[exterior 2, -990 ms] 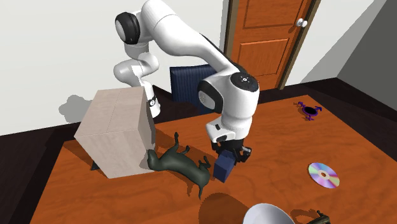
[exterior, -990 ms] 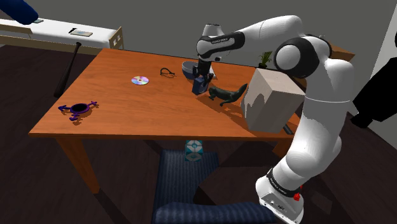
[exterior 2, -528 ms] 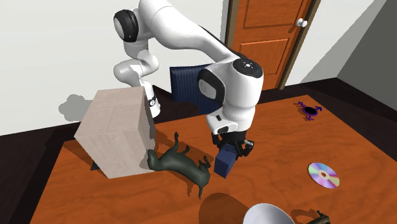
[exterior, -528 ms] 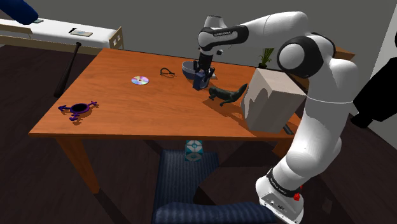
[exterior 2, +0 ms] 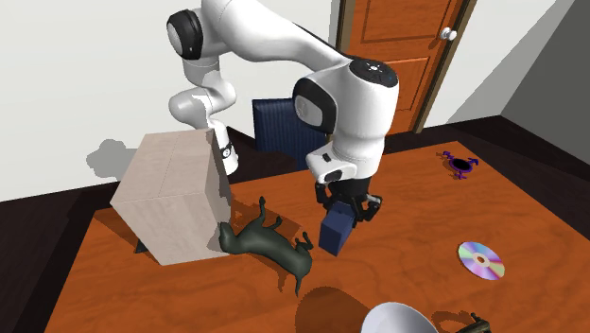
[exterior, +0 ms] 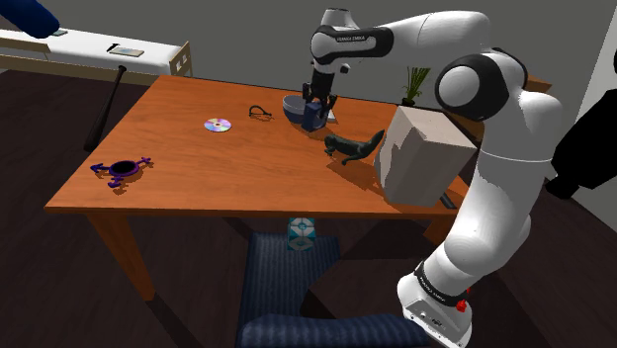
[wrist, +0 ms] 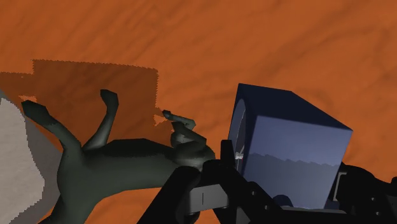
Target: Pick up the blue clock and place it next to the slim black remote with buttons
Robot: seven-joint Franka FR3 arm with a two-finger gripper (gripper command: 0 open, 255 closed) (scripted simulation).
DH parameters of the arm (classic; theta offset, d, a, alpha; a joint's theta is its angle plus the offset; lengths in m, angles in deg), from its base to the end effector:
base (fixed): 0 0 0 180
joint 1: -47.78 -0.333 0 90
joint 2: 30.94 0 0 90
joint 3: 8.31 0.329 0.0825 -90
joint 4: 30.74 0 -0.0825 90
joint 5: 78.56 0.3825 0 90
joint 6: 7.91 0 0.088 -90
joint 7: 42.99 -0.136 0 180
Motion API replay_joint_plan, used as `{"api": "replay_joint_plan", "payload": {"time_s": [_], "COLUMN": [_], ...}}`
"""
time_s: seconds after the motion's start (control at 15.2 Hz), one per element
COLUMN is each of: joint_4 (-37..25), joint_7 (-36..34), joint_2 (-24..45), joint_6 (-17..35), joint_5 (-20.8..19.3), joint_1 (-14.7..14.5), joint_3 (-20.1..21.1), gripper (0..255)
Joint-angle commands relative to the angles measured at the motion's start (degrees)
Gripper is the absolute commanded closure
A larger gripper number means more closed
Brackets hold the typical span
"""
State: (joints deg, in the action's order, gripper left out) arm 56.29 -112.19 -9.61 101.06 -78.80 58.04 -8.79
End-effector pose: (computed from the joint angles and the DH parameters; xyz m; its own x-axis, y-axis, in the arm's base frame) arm 0.6632 -0.1255 0.4322 0.1765 -0.9842 0.0103 -0.9843 -0.1766 -0.0075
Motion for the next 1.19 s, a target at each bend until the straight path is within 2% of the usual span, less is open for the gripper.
{"api": "replay_joint_plan", "payload": {"time_s": [0.0, 0.79, 1.12], "joint_4": [-1.79, -10.97, 0.86], "joint_7": [-0.01, 0.04, 4.94], "joint_2": [0.08, 0.10, -8.13], "joint_6": [-1.71, -10.88, -7.25], "joint_5": [0.00, 0.01, 0.38], "joint_1": [0.00, 0.00, 3.24], "joint_3": [0.00, -0.01, -1.64], "gripper": [255, 255, 255]}}
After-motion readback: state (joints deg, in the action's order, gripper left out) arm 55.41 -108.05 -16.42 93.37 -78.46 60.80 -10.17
